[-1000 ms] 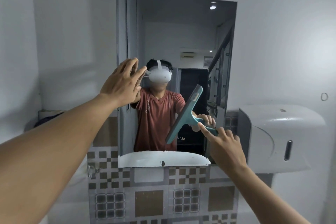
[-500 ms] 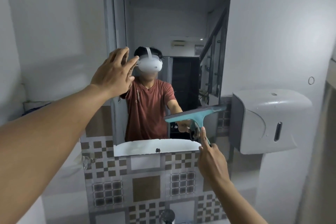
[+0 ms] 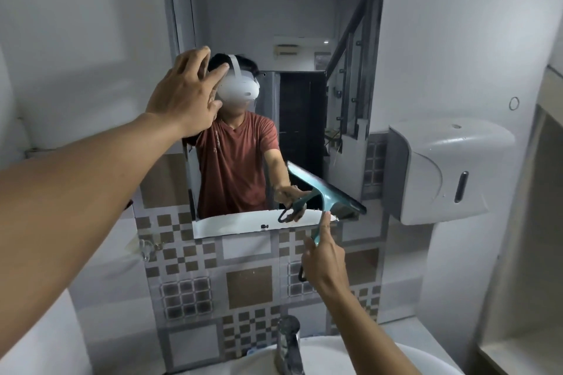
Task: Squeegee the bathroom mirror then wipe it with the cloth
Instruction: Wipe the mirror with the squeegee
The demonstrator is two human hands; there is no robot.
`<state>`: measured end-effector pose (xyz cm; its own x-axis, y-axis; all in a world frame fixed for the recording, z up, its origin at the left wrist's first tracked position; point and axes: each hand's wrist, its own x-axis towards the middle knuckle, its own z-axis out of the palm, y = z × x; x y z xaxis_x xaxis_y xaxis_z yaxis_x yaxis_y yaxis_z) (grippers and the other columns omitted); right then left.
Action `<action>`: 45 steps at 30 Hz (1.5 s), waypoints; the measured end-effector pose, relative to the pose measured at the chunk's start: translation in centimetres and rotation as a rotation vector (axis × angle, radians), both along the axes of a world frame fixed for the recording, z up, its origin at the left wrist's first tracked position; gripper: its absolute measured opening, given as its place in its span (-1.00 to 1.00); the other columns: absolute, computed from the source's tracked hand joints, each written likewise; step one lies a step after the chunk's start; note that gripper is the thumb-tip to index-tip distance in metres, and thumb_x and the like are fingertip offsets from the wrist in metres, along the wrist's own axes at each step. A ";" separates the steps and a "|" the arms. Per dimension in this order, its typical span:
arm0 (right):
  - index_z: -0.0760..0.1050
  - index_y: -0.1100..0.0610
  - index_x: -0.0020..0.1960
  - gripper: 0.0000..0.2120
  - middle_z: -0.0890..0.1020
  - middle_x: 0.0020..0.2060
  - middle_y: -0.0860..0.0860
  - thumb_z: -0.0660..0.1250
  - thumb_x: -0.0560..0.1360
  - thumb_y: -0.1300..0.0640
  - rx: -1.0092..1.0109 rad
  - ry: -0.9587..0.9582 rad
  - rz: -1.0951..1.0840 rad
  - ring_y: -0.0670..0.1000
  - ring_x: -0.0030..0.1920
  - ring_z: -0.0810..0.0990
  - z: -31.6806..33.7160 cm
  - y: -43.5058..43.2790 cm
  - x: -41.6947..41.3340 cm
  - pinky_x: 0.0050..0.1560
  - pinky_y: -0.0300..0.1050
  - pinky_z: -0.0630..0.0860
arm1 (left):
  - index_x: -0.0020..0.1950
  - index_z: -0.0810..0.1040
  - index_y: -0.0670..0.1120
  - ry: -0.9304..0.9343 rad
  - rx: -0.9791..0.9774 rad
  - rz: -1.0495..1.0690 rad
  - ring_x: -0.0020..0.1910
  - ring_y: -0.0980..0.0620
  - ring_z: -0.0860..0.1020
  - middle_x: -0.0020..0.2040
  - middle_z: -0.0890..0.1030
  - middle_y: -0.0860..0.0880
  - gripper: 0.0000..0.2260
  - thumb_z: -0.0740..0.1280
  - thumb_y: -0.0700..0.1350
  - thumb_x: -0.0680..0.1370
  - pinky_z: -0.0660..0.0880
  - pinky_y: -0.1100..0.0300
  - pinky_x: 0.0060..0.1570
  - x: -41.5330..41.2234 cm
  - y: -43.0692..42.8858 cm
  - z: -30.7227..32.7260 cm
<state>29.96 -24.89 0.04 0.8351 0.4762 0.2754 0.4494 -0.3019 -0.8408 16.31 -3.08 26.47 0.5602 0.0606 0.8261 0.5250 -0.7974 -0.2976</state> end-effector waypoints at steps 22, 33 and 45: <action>-0.32 0.04 0.62 -0.21 0.62 -0.19 0.00 0.21 0.67 0.06 0.378 0.299 0.105 0.05 -0.11 0.66 1.0 7.3 -6.9 0.01 0.12 0.67 | 0.55 0.31 -0.07 0.040 -0.008 -0.003 0.51 -0.26 0.19 0.54 0.22 -0.22 -0.36 0.44 -0.08 0.50 0.43 -0.24 0.33 -0.5 0.3 0.3; -0.34 -0.03 0.60 -0.23 0.57 -0.25 -0.06 0.19 0.68 0.08 0.391 0.307 0.162 -0.11 -0.23 0.57 0.7 10.3 -11.5 -0.22 -0.29 0.49 | 0.56 0.30 -0.04 0.016 0.000 -0.014 0.53 -0.24 0.17 0.56 0.21 -0.20 -0.37 0.41 -0.08 0.50 0.42 -0.19 0.35 -0.3 1.0 0.0; -0.31 -0.05 0.61 -0.22 0.54 -0.22 -0.16 0.21 0.68 0.12 0.337 0.217 0.165 -0.15 -0.23 0.55 -0.7 10.9 -13.0 -0.27 -0.45 0.46 | 0.55 0.31 -0.07 0.019 0.031 -0.005 0.55 -0.24 0.17 0.56 0.21 -0.21 -0.38 0.43 -0.05 0.52 0.36 -0.17 0.43 -0.3 1.2 -0.2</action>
